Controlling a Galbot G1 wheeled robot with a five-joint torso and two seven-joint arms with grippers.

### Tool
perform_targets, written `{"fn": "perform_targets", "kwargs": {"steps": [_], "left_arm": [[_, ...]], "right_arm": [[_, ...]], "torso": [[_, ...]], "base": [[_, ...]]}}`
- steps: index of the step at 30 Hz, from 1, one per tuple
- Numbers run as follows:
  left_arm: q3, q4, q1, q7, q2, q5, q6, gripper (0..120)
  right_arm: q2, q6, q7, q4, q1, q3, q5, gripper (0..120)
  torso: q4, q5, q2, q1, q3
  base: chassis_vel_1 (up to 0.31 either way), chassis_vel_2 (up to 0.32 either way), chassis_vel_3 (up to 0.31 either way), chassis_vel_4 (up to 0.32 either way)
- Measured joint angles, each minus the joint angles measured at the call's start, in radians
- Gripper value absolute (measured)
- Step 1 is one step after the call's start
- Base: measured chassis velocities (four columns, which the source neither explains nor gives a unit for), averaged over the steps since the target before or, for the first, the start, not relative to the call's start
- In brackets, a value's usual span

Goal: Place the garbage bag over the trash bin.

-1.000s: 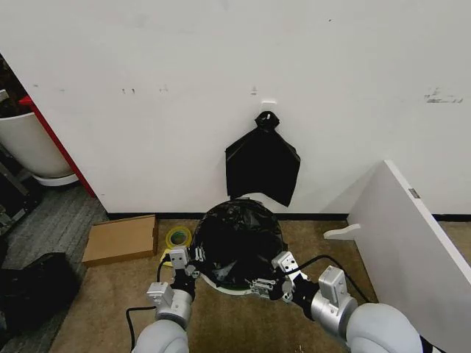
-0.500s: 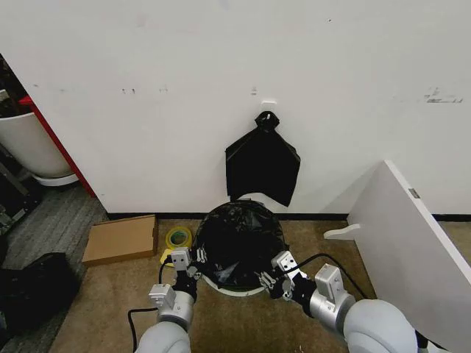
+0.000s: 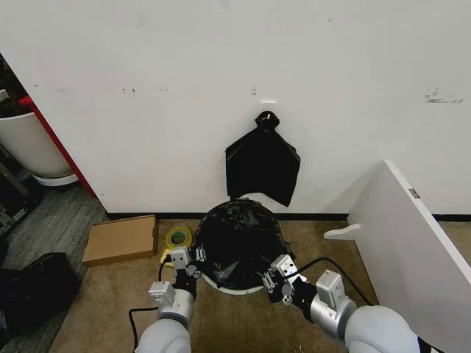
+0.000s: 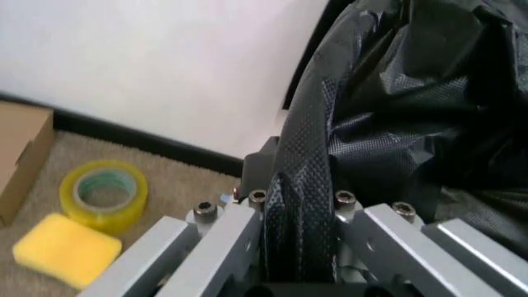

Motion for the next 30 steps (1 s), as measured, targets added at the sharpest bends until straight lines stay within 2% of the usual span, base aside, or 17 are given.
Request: {"fn": "perform_targets", "kwargs": {"steps": [1,3,7,9,11,16,17,19,30], "left_arm": [[0.0,0.0,0.0,0.0,0.0,0.0,0.0,3],[-0.01,-0.014,-0.016,-0.022,0.005,-0.068,0.034,3],[-0.024,-0.027,-0.04,-0.047,0.025,-0.166,0.077,3],[-0.025,-0.027,-0.042,-0.05,0.026,-0.175,0.081,3],[-0.029,-0.029,-0.05,-0.068,0.033,-0.219,0.105,3],[-0.029,-0.023,-0.053,-0.074,0.035,-0.223,0.112,3],[-0.029,-0.023,-0.053,-0.074,0.035,-0.223,0.112,3],[-0.027,-0.023,-0.057,-0.08,0.033,-0.225,0.116,3],[-0.032,-0.057,-0.062,-0.098,0.043,-0.272,0.137,3]], "right_arm": [[0.0,0.0,0.0,0.0,0.0,0.0,0.0,0],[-0.004,0.037,-0.026,-0.011,-0.02,0.0,-0.046,0],[-0.023,0.158,-0.102,-0.039,-0.063,0.002,-0.135,0],[-0.025,0.17,-0.109,-0.041,-0.065,0.002,-0.142,0],[-0.033,0.241,-0.153,-0.055,-0.08,0.003,-0.175,0],[-0.048,0.381,-0.252,-0.084,-0.116,0.007,-0.239,0],[-0.048,0.381,-0.252,-0.084,-0.116,0.007,-0.239,0],[-0.05,0.468,-0.307,-0.129,-0.13,0.008,-0.293,0],[-0.009,0.575,-0.358,-0.287,-0.083,-0.005,-0.405,0]], "torso": [[0.0,0.0,0.0,0.0,0.0],[0.0,0.0002,0.0,0.0,0.0],[-0.0002,0.0001,0.0,0.0,0.0],[-0.0001,0.0001,0.0,0.0,0.0],[0.0,0.0001,0.0,0.0,0.0],[0.0,0.0,0.0,0.0,0.0],[0.0,0.0,0.0,0.0,0.0],[0.0,0.0001,0.0,0.0,0.0],[0.0,0.0001,0.0,0.0,0.0]], "base": [[0.0,0.0,0.0,0.0],[0.0,0.0,0.0,0.0],[0.0,0.0,0.0,0.0],[0.0,0.0,0.0,0.0],[0.0,0.0,0.0,0.0],[0.0,0.0,0.0,0.0],[0.0,0.0,0.0,0.0],[0.0,0.0,0.0,0.0],[0.0,0.0,0.0,0.0]]}}
